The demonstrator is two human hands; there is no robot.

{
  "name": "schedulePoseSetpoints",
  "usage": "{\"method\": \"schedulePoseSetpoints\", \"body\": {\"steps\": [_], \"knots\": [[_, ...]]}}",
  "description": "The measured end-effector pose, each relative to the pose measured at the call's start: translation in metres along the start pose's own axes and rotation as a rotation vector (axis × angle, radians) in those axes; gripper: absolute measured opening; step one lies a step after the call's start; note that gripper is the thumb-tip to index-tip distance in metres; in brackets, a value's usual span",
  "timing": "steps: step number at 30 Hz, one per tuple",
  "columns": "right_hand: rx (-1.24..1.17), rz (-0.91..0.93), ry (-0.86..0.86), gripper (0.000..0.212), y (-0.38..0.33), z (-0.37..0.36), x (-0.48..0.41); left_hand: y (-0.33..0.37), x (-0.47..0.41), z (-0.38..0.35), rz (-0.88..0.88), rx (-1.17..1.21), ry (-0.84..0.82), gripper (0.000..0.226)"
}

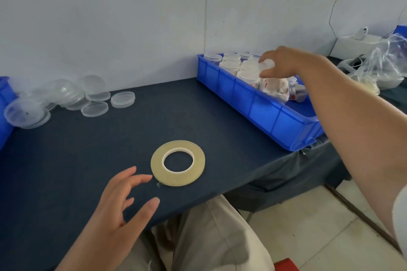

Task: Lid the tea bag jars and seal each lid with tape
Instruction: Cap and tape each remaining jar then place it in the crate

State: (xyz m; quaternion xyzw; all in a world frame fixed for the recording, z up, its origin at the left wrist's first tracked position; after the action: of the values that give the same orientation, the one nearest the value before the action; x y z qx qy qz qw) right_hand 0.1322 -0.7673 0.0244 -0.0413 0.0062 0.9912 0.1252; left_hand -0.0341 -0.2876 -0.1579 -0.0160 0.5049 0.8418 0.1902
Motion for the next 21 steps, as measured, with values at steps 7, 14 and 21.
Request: {"method": "schedulePoseSetpoints", "body": {"steps": [7,14,21], "knots": [[-0.145,-0.051,-0.001,0.063,0.018,-0.078,-0.017,-0.011,0.0,-0.002,0.022,-0.007,-0.058,0.047],[-0.225,-0.129,-0.119,0.069,0.035,-0.098,-0.037,-0.01,-0.003,-0.007,0.027,0.055,0.038,0.04],[-0.184,-0.168,0.037,0.087,0.031,-0.087,-0.031,-0.003,-0.003,-0.001,-0.007,0.072,0.083,0.034]]}}
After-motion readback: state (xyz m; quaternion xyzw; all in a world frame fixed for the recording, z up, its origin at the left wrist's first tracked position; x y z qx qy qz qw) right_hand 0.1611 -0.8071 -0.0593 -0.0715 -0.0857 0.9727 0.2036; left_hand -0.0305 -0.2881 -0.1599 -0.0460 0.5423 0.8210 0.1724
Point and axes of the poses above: each hand's wrist, its own x-axis away from the middle knuckle, its own z-axis out of the back of the hand, y = z × x, the point moved 5 cm from there along -x, towards the middle knuckle, and after that the axes turned 1 degree about -z, right-handed, at the moved point
